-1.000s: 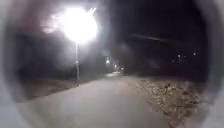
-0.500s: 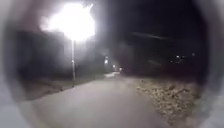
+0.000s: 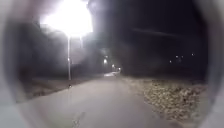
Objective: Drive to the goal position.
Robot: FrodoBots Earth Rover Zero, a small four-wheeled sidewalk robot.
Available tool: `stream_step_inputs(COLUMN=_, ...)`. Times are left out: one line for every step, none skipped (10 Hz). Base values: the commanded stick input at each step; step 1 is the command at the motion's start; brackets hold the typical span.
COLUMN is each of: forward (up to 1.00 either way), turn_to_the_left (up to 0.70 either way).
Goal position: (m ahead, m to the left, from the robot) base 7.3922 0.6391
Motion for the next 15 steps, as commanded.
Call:
stream_step_inputs(forward=1.00, turn_to_the_left=0.00)
stream_step_inputs(forward=1.00, turn_to_the_left=0.00)
stream_step_inputs(forward=1.00, turn_to_the_left=0.00)
stream_step_inputs(forward=1.00, turn_to_the_left=0.09)
stream_step_inputs(forward=1.00, turn_to_the_left=0.30)
stream_step_inputs(forward=1.00, turn_to_the_left=0.00)
stream_step_inputs(forward=1.00, turn_to_the_left=0.00)
stream_step_inputs(forward=1.00, turn_to_the_left=0.00)
stream_step_inputs(forward=1.00, turn_to_the_left=0.00)
stream_step_inputs(forward=1.00, turn_to_the_left=0.00)
stream_step_inputs(forward=1.00, turn_to_the_left=0.00)
stream_step_inputs(forward=1.00, turn_to_the_left=0.01)
stream_step_inputs(forward=1.00, turn_to_the_left=0.00)
stream_step_inputs(forward=1.00, turn_to_the_left=0.00)
stream_step_inputs(forward=1.00, turn_to_the_left=0.00)
